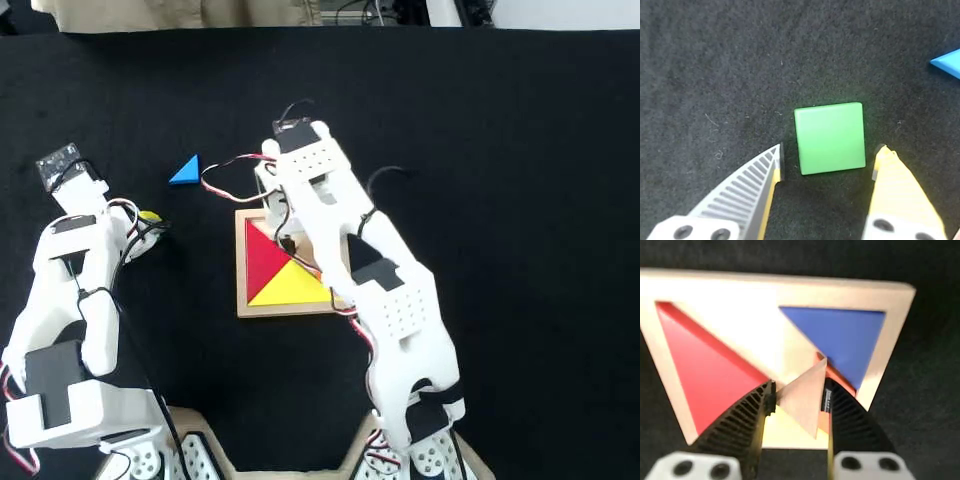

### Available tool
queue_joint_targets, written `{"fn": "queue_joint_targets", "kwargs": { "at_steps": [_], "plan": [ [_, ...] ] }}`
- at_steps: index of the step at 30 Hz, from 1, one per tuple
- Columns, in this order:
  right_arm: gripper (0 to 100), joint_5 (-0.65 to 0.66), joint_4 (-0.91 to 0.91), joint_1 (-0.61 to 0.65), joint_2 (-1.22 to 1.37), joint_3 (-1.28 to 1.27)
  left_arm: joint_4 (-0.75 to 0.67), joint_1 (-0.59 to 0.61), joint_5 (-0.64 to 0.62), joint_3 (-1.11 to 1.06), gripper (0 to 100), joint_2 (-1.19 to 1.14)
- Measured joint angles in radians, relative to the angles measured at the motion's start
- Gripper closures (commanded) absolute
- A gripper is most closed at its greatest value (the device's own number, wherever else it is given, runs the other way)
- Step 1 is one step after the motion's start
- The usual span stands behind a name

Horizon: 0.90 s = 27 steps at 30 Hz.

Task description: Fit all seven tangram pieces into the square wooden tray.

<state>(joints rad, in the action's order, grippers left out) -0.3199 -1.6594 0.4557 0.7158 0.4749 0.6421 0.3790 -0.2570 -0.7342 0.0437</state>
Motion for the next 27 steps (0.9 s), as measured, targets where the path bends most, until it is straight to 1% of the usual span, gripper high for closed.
{"fn": "queue_joint_targets", "kwargs": {
  "at_steps": [7,12,21,23,27],
  "plan": [
    [87.3,0.003,-0.028,0.021,0.000,0.043,0.000,0.000,0.000,0.000,70,0.000],
    [80.2,0.003,-0.041,0.020,0.000,0.044,0.000,0.000,0.000,0.000,70,0.000],
    [80.2,0.005,-0.054,0.020,0.000,0.044,0.000,0.000,0.000,0.000,70,0.000],
    [83.8,0.034,-0.054,0.020,0.000,0.044,0.000,0.000,0.000,0.000,70,0.000],
    [97.1,0.157,-0.055,0.018,-0.003,0.138,0.000,0.000,0.000,0.000,70,0.000]
  ]
}}
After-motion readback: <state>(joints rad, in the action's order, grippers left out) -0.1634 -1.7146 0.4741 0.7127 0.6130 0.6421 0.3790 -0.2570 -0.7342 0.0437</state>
